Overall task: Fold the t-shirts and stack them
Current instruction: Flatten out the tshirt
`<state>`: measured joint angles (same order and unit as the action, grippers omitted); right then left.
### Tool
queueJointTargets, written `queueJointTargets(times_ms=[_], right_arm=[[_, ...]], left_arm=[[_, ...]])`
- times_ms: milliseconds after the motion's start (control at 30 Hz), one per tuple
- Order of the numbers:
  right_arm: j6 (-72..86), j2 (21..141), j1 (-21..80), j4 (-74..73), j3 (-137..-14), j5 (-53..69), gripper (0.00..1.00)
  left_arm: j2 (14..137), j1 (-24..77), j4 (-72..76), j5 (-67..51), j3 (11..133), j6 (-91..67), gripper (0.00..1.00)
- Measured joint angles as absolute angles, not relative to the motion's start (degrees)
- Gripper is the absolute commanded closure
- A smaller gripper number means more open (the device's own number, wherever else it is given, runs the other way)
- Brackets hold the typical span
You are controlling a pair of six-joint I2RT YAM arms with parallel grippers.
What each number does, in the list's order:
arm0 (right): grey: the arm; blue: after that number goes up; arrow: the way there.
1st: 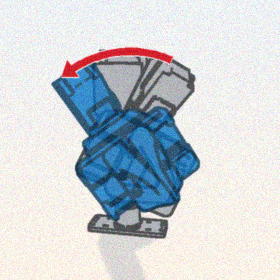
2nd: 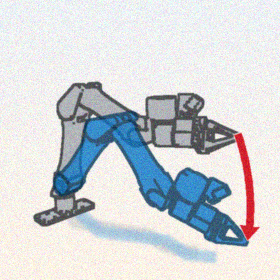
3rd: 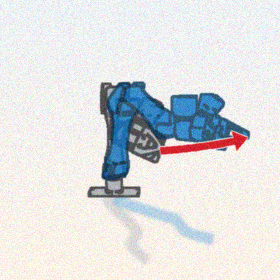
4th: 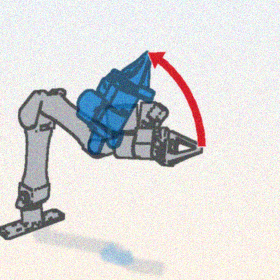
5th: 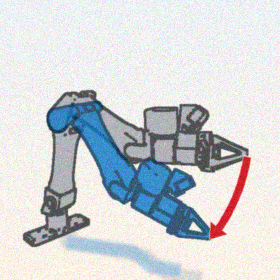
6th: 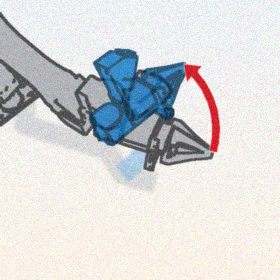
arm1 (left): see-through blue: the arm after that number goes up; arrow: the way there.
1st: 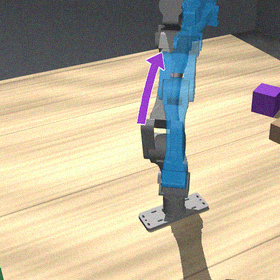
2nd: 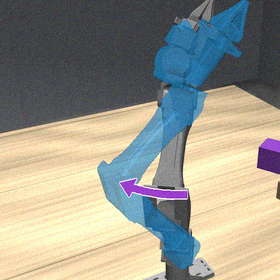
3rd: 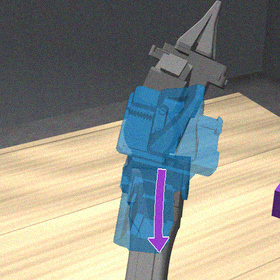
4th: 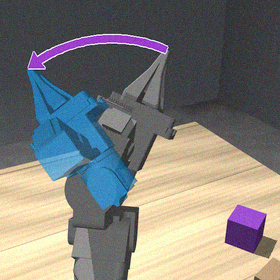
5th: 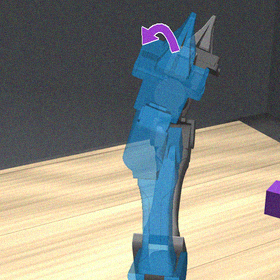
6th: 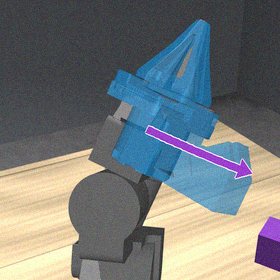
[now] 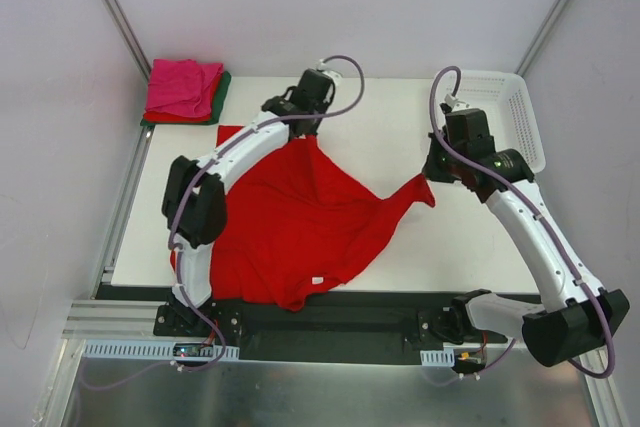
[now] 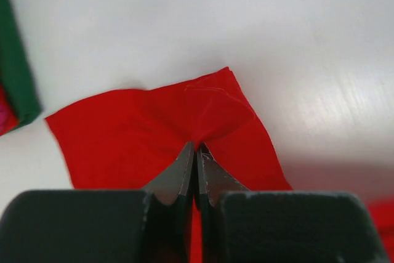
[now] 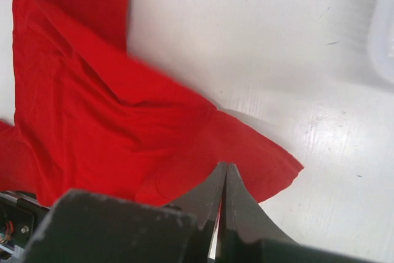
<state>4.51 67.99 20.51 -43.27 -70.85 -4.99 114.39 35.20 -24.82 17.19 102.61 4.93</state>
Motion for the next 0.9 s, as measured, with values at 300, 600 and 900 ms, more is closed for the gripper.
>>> queueJointTargets(times_ms=[300,600,900], right_arm=[[-0.05,64.31,20.51,-45.58,-81.25,-11.92,0.99],[-5.08,61.06,20.51,-47.27,-92.23,-18.22,0.99],[-9.28,51.24,20.51,-46.48,-97.56,-18.02,0.99]], left_arm=[[99.15,27.22,-30.83,23.18,102.87,5.19,0.99],[86.04,26.96,-39.68,26.85,107.9,5.43,1.0],[68.86,27.03,-45.41,23.11,110.28,1.98,1.0]])
